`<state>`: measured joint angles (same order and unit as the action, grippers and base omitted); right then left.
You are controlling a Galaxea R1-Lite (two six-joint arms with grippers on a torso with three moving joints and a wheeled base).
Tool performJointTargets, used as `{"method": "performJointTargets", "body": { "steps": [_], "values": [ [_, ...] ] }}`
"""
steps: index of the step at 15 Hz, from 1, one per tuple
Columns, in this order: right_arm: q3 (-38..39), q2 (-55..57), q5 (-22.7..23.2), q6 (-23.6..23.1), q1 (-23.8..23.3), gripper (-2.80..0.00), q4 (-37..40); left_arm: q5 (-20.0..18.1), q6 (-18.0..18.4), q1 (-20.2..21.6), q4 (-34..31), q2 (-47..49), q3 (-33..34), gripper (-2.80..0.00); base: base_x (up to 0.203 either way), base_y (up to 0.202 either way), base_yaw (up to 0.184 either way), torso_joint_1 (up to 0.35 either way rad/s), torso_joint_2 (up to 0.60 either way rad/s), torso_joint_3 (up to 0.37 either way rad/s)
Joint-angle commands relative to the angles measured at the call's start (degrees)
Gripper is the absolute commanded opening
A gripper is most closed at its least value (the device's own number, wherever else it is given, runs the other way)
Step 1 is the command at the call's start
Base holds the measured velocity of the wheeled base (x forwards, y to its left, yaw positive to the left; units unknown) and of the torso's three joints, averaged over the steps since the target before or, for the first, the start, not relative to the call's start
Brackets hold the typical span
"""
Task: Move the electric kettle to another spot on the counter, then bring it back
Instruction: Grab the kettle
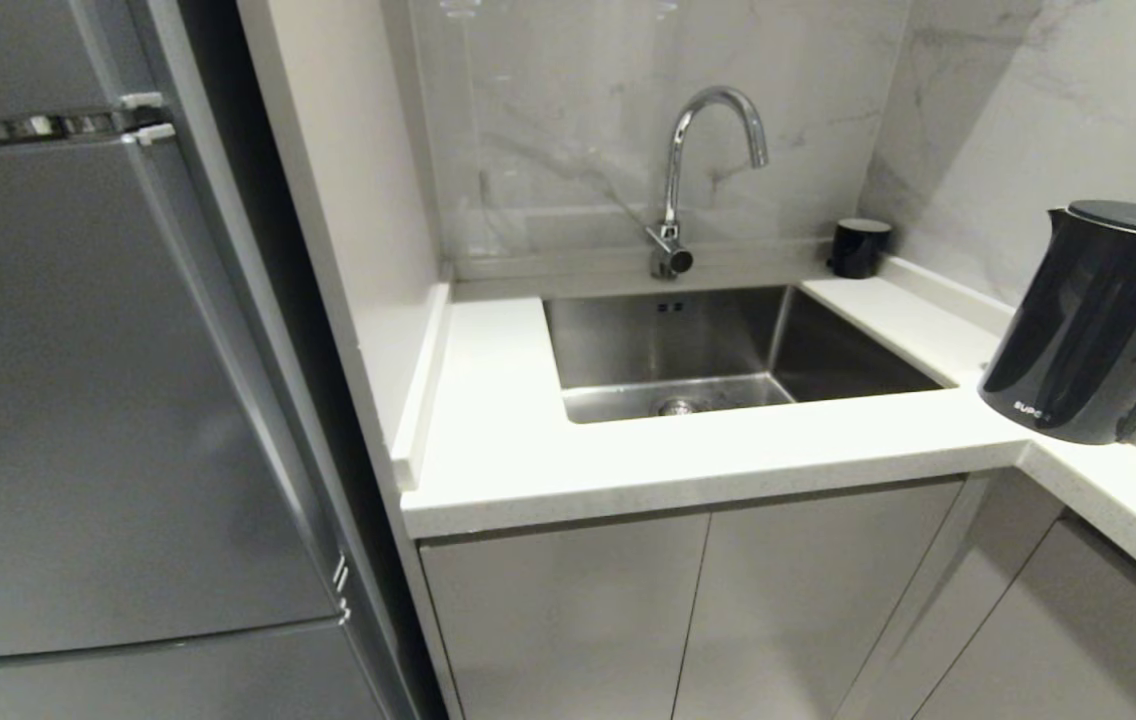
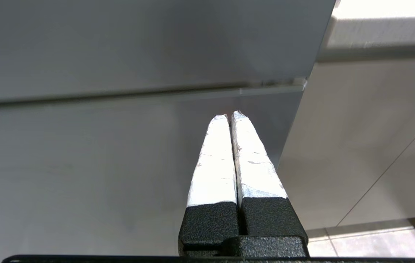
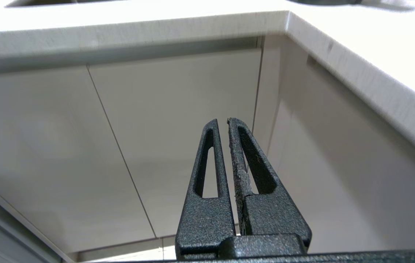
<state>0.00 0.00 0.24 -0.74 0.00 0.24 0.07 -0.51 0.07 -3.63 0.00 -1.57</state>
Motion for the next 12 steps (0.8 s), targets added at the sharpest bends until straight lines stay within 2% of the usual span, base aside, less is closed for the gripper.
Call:
{"method": "performJointTargets", "body": {
  "steps": [1, 12],
  "values": [
    [0.0, 0.0, 0.02, -0.05, 0.0, -2.8, -0.07, 0.01, -0.02, 0.01, -0.06, 0.0, -0.01, -2.8, 0.0, 0.0, 0.0, 0.115, -0.5, -0.382],
    [0.0, 0.0, 0.02, -0.05, 0.0, -2.8, 0.02, 0.01, -0.02, -0.07, -0.06, 0.0, -0.01, -2.8, 0.0, 0.0, 0.0, 0.177, -0.56, -0.382]
  ]
}}
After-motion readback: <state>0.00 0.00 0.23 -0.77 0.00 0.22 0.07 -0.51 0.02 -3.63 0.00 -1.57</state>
